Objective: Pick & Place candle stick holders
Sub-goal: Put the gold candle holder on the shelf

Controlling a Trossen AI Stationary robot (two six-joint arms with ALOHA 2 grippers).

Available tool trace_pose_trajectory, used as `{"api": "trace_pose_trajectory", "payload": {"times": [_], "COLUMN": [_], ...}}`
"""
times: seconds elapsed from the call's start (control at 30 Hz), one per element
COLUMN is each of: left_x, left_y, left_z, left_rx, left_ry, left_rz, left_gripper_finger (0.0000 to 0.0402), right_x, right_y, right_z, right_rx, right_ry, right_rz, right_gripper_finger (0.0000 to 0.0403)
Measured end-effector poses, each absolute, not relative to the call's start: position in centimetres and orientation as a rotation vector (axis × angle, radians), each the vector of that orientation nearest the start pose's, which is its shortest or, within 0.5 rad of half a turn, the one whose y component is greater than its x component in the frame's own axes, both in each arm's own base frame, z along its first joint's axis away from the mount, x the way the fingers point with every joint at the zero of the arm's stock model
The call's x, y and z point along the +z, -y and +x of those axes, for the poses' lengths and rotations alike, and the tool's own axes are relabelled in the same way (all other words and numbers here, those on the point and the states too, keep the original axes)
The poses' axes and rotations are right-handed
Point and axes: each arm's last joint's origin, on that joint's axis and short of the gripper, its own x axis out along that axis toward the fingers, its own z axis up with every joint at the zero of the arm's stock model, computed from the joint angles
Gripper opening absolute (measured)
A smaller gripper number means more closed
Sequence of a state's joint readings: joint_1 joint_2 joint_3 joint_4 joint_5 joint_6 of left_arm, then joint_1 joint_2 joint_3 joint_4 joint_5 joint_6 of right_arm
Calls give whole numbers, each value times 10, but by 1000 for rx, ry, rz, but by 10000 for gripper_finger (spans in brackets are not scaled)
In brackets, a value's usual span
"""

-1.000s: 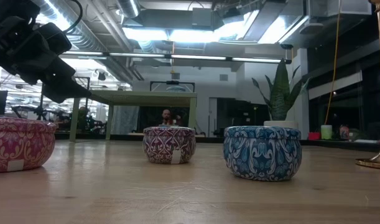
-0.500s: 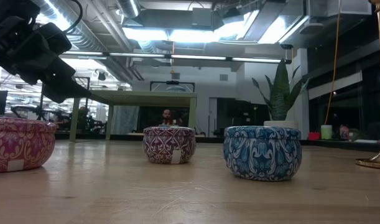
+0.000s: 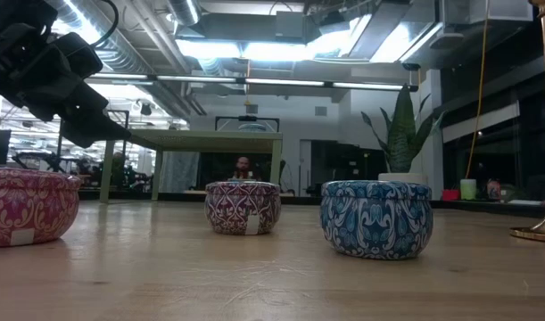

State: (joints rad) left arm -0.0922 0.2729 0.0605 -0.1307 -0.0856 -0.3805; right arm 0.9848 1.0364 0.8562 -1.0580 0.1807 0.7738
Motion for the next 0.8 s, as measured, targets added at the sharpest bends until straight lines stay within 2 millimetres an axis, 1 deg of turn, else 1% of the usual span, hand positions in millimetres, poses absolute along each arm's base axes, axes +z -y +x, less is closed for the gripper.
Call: {"api": "trace_pose_trajectory", "payload": {"times": [0.13, 0.33, 0.47, 0.57, 0.8], "left_x": [149, 149, 149, 149, 149], "left_y": [8, 8, 8, 8, 8], "left_z": [109, 109, 109, 109, 109], "left_rx": [59, 59, 58, 58, 58], "left_ry": [-339, -338, -339, -339, -338], "left_rz": [-346, -346, -346, -346, -346], "left_gripper_finger": [354, 353, 354, 353, 354], "right_x": [259, 283, 307, 328, 376], "right_y": [-139, -144, -147, -149, -143], "right_z": [97, 98, 98, 99, 95], "right_rx": [275, 392, 469, 520, 601], "right_ry": [-1235, -1223, -1193, -1150, -1028], "right_rz": [-7, 39, 97, 143, 186], "right_gripper_finger": [138, 140, 140, 141, 141]}}
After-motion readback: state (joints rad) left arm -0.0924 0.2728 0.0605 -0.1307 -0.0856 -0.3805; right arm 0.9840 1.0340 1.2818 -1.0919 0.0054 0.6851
